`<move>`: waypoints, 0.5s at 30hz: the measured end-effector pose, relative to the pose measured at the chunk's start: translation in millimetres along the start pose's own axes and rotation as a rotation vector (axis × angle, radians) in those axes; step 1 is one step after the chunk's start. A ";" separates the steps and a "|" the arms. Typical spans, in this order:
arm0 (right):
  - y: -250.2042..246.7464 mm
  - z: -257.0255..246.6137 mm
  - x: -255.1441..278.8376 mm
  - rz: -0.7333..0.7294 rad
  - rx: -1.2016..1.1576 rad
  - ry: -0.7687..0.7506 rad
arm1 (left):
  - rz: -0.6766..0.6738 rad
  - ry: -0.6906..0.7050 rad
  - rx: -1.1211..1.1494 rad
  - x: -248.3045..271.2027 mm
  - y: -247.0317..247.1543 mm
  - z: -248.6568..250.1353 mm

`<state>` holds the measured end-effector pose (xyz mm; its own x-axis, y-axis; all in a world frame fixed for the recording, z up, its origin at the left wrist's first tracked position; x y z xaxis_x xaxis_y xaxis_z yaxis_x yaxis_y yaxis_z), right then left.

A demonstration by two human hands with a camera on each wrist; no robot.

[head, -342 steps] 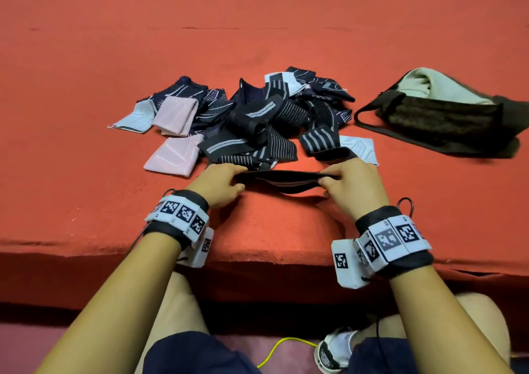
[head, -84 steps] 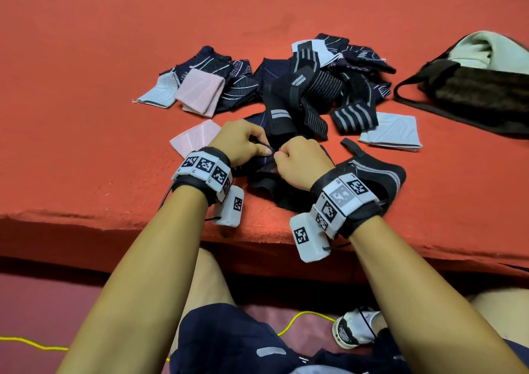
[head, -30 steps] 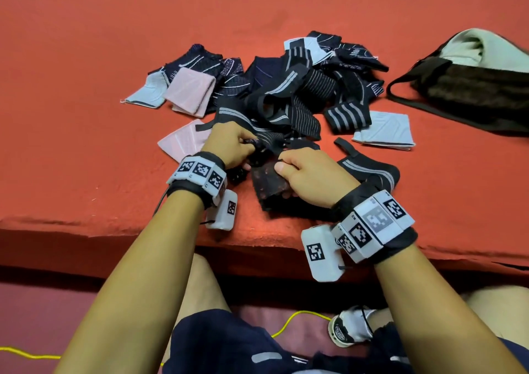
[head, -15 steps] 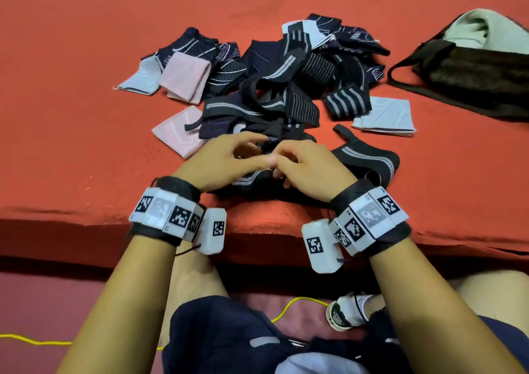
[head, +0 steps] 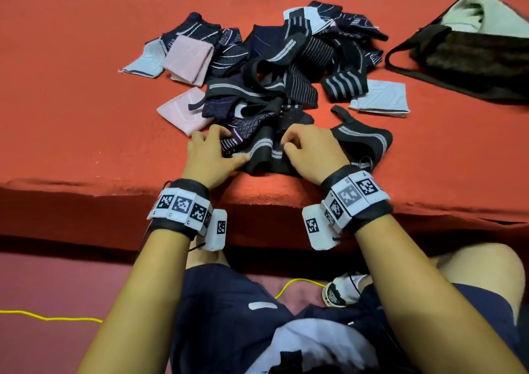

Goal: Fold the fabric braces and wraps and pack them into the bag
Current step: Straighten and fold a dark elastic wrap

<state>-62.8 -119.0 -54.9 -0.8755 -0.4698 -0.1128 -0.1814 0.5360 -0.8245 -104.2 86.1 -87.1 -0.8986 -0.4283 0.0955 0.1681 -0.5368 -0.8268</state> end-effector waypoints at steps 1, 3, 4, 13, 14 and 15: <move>-2.9 1.9 1.1 0.032 0.008 0.023 | -0.022 -0.022 0.010 3.6 2.9 -1.4; -9.6 6.0 2.7 0.087 0.029 0.064 | -0.027 -0.031 0.063 7.6 3.9 0.8; -12.4 8.4 4.0 0.100 0.056 0.078 | -0.025 -0.033 0.103 8.8 4.2 1.3; -17.3 62.3 27.6 -0.045 0.193 0.344 | 0.032 -0.059 0.284 0.1 -7.7 -13.0; -20.6 67.7 30.7 -0.038 0.190 0.380 | 0.017 -0.063 0.301 -2.3 -7.0 -16.4; -24.5 73.1 33.8 -0.026 0.183 0.414 | -0.002 -0.065 0.333 -3.0 -6.8 -18.4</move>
<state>-55.2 -199.3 -79.1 -0.9838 -0.1416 0.1101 -0.1565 0.3771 -0.9129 -110.2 104.5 -92.0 -0.8731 -0.4668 0.1408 0.2992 -0.7410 -0.6012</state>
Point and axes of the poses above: each hand's wrist, its own x-axis away from the middle knuckle, its own y-axis out of the palm, z = x × y, the point moved 7 cm from there along -x, towards the middle knuckle, and after that the axes turned 9 degrees about -y, right-handed, at the moved point
